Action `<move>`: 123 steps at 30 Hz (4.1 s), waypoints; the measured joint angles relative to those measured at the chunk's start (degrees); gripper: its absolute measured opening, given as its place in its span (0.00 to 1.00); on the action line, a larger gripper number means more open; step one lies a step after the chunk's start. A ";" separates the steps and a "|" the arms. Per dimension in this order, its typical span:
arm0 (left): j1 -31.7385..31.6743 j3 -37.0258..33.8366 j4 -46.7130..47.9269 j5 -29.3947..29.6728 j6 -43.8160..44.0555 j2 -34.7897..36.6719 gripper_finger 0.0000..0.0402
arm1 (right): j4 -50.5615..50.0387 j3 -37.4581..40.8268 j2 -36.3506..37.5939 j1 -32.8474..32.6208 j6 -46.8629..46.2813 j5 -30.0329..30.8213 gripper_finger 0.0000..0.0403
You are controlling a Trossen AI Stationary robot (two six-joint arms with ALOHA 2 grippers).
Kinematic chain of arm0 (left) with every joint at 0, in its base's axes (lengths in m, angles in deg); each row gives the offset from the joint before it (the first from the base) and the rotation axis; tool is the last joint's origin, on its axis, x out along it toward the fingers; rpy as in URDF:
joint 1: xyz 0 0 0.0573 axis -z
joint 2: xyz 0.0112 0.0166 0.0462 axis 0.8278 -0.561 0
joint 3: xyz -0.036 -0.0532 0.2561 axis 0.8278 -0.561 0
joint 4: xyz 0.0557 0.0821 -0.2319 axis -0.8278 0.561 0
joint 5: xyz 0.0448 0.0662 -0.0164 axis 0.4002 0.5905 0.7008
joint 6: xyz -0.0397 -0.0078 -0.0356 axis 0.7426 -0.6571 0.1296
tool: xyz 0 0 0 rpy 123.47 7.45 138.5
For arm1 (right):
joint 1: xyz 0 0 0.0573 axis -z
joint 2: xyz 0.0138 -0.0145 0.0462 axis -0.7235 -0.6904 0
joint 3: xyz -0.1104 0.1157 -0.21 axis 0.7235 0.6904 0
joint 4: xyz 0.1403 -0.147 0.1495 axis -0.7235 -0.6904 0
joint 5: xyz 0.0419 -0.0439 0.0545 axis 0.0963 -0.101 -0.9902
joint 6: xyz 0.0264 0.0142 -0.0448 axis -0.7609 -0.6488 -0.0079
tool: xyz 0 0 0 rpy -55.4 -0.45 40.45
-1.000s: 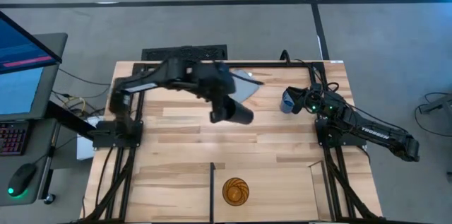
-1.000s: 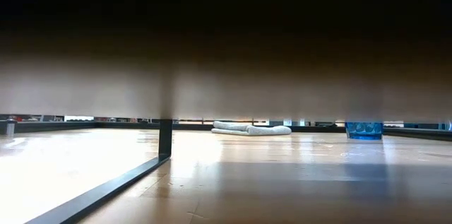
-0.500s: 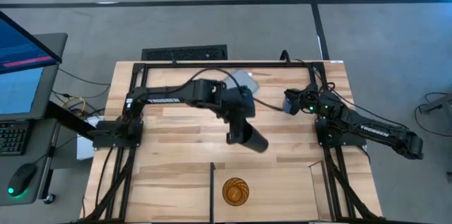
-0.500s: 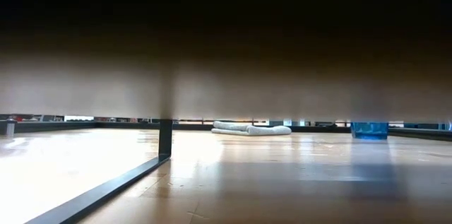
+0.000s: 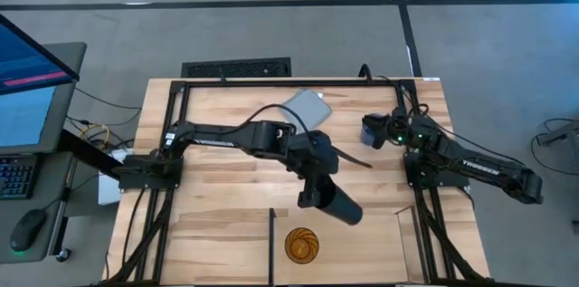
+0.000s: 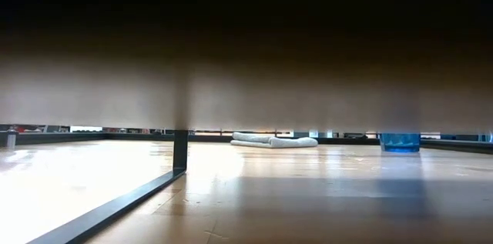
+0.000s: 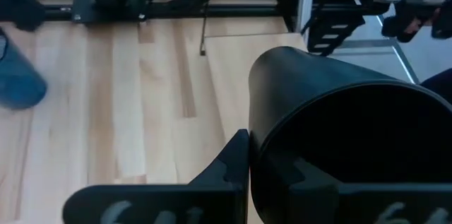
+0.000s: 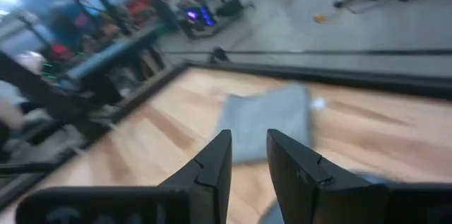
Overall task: Stack small to large cups/mugs on shelf
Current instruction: Put the black cup on the shelf
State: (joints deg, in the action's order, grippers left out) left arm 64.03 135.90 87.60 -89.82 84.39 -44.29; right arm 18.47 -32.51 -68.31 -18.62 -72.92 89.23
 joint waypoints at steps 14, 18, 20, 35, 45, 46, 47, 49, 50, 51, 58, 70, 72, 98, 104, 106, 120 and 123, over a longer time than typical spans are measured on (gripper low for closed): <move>0.95 -0.22 -1.98 -4.45 1.37 -3.89 0.00 | 2.75 -14.20 0.88 0.00 12.69 -8.31 0.28; 0.93 0.00 -2.21 -4.46 1.16 -4.54 0.00 | -3.58 -21.22 1.54 0.01 12.98 -10.26 0.28; 0.82 0.00 -1.85 -4.45 0.12 -4.87 0.00 | -8.18 -24.74 1.76 0.01 13.02 -10.36 0.28; 0.79 0.24 -3.49 -10.37 -1.97 -8.74 0.00 | -21.87 -35.59 1.86 0.00 11.91 -11.36 0.28; 0.47 0.19 -4.37 -8.74 -2.31 -10.60 0.00 | -21.91 -35.59 1.86 0.00 11.44 -11.63 0.28; 0.47 0.17 -4.51 -8.41 -2.31 -10.60 0.00 | -21.91 -35.59 1.86 0.00 11.44 -11.63 0.28; 0.49 0.26 -4.99 -7.98 -2.35 -10.71 0.00 | -21.91 -35.59 1.86 0.00 11.46 -11.63 0.28; 0.49 0.36 -5.51 -7.35 -2.47 -10.88 0.00 | -21.91 -35.59 1.86 0.00 11.46 -11.63 0.28; 0.49 0.34 -5.08 -7.49 -2.40 -11.07 0.00 | -21.91 -35.59 1.86 0.00 11.46 -11.63 0.28; 0.49 0.29 -5.02 -7.49 -2.34 -11.37 0.00 | -21.91 -35.59 1.86 0.00 11.46 -11.63 0.28; 0.71 0.24 -5.65 -10.56 -0.31 -13.96 0.00 | -22.37 -35.59 1.86 0.00 11.51 -11.61 0.28; 0.73 0.24 -5.31 -11.92 0.73 -14.14 0.00 | -24.82 -35.59 1.86 0.00 6.83 -18.84 0.28; 0.71 0.24 -5.45 -11.80 0.70 -14.14 0.00 | -24.82 -35.59 1.84 0.00 4.68 -22.85 0.28; -4.52 0.24 -1.33 -1.23 2.77 -14.14 0.00 | -33.95 -35.59 1.84 0.00 1.48 -28.38 0.28; -7.01 0.26 5.18 1.64 4.76 -14.12 0.00 | -34.32 -35.59 1.84 0.00 1.50 -28.28 0.28; -7.65 0.26 7.39 4.41 5.32 -14.12 0.00 | -35.06 -35.59 1.85 0.00 1.51 -28.10 0.28; -8.78 0.26 12.64 3.73 6.87 -14.10 0.00 | -36.77 -35.59 1.85 0.00 1.96 -27.94 0.28; -8.63 0.26 13.58 5.10 6.85 -14.10 0.00 | -36.75 -35.59 1.84 0.04 1.98 -27.93 0.28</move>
State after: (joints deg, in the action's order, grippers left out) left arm 55.41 136.17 101.18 -84.73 91.23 -58.39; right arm -18.28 -68.11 -66.47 -18.58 -70.94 61.30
